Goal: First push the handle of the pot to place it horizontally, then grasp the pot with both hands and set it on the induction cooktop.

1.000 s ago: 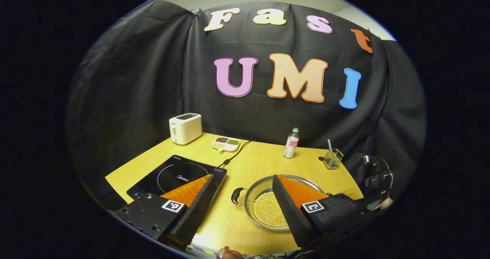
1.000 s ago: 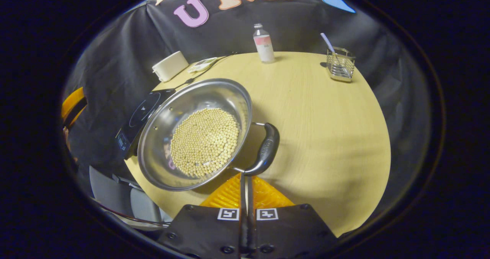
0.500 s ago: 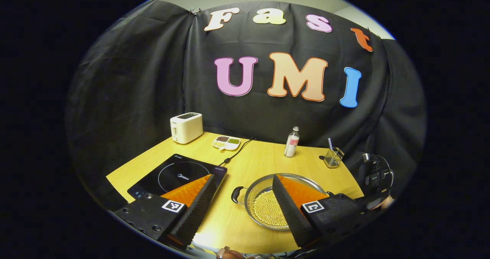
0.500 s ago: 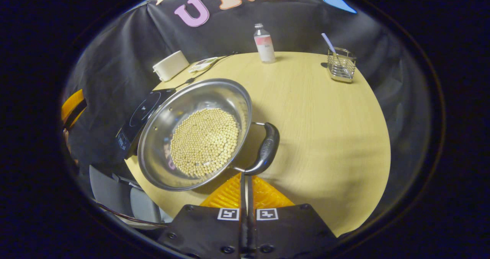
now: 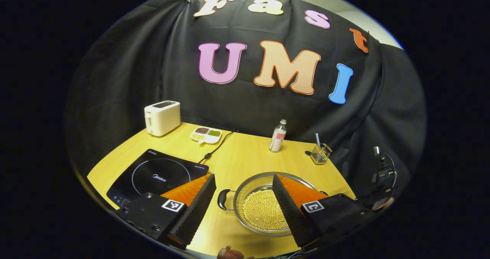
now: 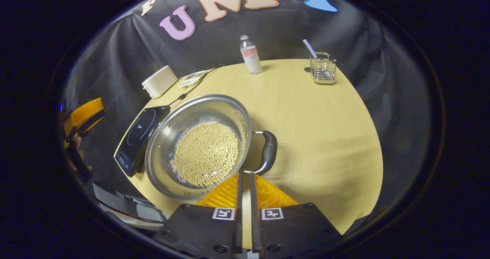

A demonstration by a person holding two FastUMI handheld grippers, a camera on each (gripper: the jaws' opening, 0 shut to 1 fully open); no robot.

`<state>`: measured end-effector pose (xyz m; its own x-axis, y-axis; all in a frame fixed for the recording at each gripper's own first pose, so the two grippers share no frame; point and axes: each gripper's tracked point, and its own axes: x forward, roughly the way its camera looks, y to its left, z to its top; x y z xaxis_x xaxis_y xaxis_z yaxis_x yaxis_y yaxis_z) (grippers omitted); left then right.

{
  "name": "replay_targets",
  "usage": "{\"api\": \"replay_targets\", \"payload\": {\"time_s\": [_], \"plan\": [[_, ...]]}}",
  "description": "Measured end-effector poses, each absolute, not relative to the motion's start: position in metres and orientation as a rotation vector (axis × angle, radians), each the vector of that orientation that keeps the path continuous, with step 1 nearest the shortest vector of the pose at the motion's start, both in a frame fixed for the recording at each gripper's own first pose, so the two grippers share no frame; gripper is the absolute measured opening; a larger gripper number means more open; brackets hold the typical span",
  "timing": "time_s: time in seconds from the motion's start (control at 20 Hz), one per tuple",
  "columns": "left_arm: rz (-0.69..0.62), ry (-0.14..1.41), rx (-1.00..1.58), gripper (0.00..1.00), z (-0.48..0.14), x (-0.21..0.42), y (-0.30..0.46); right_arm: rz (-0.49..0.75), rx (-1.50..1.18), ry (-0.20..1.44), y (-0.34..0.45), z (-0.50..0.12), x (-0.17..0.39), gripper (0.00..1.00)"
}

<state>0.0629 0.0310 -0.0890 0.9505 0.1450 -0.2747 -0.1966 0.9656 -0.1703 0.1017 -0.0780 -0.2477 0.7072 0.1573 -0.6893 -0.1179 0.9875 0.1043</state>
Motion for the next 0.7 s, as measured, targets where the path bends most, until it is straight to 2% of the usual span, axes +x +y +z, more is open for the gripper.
{"api": "replay_targets", "payload": {"time_s": [0.25,0.4,0.45,0.5,0.55,0.6,0.65,0.7], "plan": [[0.071,0.302,-0.197,0.96,-0.105,0.085,0.038,0.052,0.142,0.709,-0.073,-0.231,0.115,0.48],[0.034,0.359,-0.225,0.96,-0.130,0.094,0.040,-0.002,0.170,0.694,-0.079,-0.226,0.122,1.00],[0.030,0.377,-0.229,0.96,-0.139,0.098,0.041,-0.021,0.166,0.694,-0.082,-0.232,0.127,0.93],[0.033,0.398,-0.224,0.96,-0.149,0.102,0.043,-0.032,0.157,0.700,-0.084,-0.235,0.130,0.94],[0.041,0.420,-0.211,0.97,-0.160,0.105,0.047,-0.040,0.149,0.704,-0.086,-0.239,0.134,1.00],[0.051,0.437,-0.196,0.97,-0.171,0.109,0.053,-0.045,0.142,0.714,-0.088,-0.244,0.137,1.00],[0.058,0.452,-0.185,0.97,-0.180,0.113,0.056,-0.051,0.140,0.725,-0.088,-0.248,0.140,0.94],[0.060,0.467,-0.183,0.97,-0.190,0.116,0.059,-0.052,0.138,0.733,-0.088,-0.253,0.145,1.00]]}}
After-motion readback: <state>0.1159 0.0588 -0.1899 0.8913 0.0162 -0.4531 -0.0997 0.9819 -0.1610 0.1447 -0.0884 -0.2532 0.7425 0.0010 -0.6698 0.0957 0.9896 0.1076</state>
